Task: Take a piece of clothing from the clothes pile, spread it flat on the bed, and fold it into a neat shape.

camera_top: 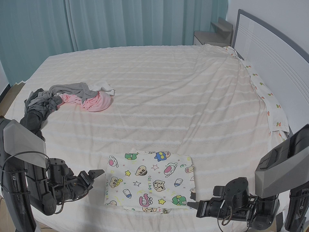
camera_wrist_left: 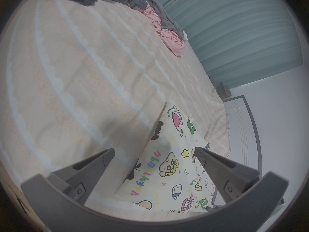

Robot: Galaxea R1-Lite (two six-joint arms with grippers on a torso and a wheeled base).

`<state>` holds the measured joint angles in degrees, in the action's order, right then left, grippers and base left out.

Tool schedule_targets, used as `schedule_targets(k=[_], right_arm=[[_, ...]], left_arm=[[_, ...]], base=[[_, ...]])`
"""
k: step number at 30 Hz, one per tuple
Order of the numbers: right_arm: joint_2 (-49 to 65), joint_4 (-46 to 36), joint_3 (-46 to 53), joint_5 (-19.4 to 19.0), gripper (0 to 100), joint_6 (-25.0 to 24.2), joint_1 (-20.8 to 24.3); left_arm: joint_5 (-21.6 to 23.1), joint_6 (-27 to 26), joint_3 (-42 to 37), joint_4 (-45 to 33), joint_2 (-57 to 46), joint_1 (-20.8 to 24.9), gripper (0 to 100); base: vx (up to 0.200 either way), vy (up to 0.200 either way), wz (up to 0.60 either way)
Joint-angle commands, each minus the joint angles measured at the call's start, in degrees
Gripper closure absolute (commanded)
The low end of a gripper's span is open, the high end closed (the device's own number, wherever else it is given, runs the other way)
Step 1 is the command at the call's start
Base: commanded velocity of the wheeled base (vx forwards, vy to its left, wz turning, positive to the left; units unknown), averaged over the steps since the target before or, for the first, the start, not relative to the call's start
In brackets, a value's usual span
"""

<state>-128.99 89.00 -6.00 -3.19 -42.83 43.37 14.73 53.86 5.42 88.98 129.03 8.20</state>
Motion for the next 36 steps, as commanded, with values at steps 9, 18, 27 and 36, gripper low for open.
schedule_targets(k=[9,18,27,36], right_arm=[[-5.04,0.73,-0.15,0.38,0,3.01,-2.24],[-1.27,0.73,-3.58,0.56,0,2.48,-5.84],[-4.69,0.64,-11.4,0.73,0,2.92,-8.04],[-14.1,0.38,-20.02,0.73,0,7.14,-10.5]], left_arm=[[-0.31,-0.77,0.11,1.02,1.14,1.64,0],[-4.36,-12.02,1.25,1.02,5.18,3.92,0],[-6.64,-13.43,5.74,1.02,8.61,4.45,0],[-7.34,-17.73,8.99,1.02,10.72,4.36,0]], base=[[0.0,0.0,0.0],[0.0,0.0,0.0],[0.0,0.0,0.0],[0.0,0.0,0.0]])
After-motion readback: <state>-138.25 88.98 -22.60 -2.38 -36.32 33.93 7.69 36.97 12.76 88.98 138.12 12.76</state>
